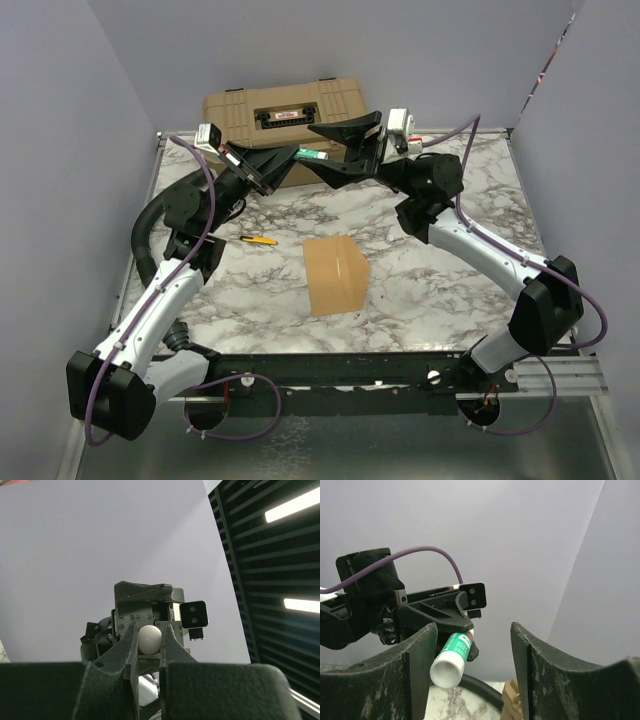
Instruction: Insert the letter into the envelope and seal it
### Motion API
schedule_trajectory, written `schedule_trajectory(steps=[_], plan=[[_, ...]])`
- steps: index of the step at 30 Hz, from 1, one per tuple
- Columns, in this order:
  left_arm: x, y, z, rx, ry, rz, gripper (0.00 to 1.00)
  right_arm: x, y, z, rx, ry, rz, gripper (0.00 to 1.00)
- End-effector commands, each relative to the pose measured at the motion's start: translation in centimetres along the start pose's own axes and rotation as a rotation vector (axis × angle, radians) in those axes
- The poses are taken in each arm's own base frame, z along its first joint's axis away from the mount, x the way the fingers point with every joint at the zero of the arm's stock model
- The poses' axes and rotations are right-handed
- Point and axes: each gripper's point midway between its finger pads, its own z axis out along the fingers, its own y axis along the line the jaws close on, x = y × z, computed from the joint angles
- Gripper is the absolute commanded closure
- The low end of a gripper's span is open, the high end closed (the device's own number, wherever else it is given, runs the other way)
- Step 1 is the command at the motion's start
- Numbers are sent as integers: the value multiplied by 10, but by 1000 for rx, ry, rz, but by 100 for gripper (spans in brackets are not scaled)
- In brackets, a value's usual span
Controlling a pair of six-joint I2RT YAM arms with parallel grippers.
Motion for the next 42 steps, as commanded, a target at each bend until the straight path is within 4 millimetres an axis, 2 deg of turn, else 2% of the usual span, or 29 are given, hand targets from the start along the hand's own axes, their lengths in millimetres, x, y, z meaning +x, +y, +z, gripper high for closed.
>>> schedule_trajectory(steps=[1, 12, 18, 24, 29, 32, 35, 37, 39, 40, 41, 42], plan=[[-2, -16, -3, 57, -19, -16, 100, -8, 3, 9, -29, -35, 13, 37], [-3, -17, -9, 90, -29, -60, 100, 10, 3, 12, -50, 37, 24, 39], [-1, -18, -8, 97, -18, -55, 100, 24, -2, 15, -33, 105, 8, 51], [-2, -17, -7, 96, -15, -49, 100, 26, 6, 17, -85, 139, 11, 63], [-2, -22, -6, 108, -16, -26, 100, 28, 3, 17, -70, 157, 8, 71], [0, -24, -5, 111, -9, -22, 100, 27, 1, 17, -59, 157, -7, 81], [0, -25, -6, 113, -9, -17, 100, 20, -2, 19, -35, 131, -17, 97], [0, -25, -6, 114, -9, -8, 100, 13, -3, 20, -20, 102, -23, 99], [0, -23, -6, 109, -7, -10, 93, 6, -5, 21, -8, 82, -26, 100], [1, -22, -7, 109, -6, -7, 85, 3, -7, 22, 2, 75, -29, 100], [1, -22, -7, 109, -7, 1, 73, 1, -9, 22, 16, 68, -27, 99], [1, -22, -8, 110, -8, 12, 55, -1, -11, 21, 35, 62, -23, 99]])
